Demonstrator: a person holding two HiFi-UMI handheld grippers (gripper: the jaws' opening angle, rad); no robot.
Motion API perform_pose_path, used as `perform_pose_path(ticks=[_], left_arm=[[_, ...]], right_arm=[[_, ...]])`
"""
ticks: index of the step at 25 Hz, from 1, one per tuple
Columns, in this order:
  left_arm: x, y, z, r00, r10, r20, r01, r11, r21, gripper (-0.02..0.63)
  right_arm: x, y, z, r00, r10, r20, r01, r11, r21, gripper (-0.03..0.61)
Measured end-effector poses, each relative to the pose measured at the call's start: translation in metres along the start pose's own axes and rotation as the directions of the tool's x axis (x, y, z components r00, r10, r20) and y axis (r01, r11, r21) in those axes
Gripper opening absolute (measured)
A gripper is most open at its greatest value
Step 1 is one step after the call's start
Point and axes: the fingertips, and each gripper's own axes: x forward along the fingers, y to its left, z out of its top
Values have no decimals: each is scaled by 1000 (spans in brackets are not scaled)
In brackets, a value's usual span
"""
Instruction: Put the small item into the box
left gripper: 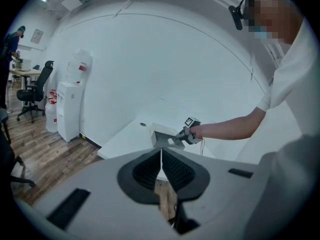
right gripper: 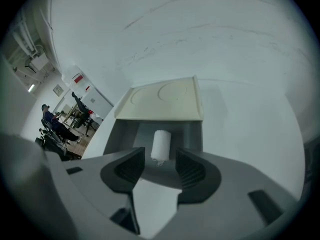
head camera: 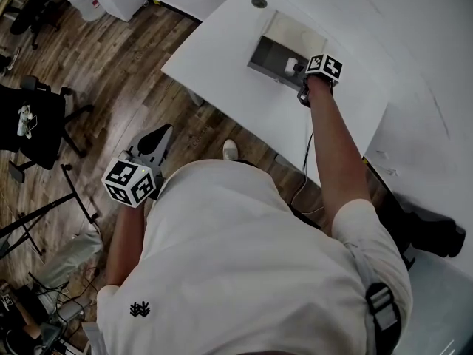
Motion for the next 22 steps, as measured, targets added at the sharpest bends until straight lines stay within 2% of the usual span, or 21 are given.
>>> perform_pose_path(ticks=[8, 14, 22], left_arm=[[-7, -12, -6, 996, -83, -25, 84, 996, 26, 14], [-28, -10, -19, 993, -113, -34, 114, 993, 26, 14], [-67, 4, -44, 987, -142, -68, 144, 989, 19, 14]], right_arm=[[-47, 9, -23, 998, 33, 51, -32, 999, -29, 187], [-82, 32, -50, 994, 52, 96, -45, 996, -79, 162], [-124, 75, -111, 983, 80, 163, -62, 992, -113, 104]])
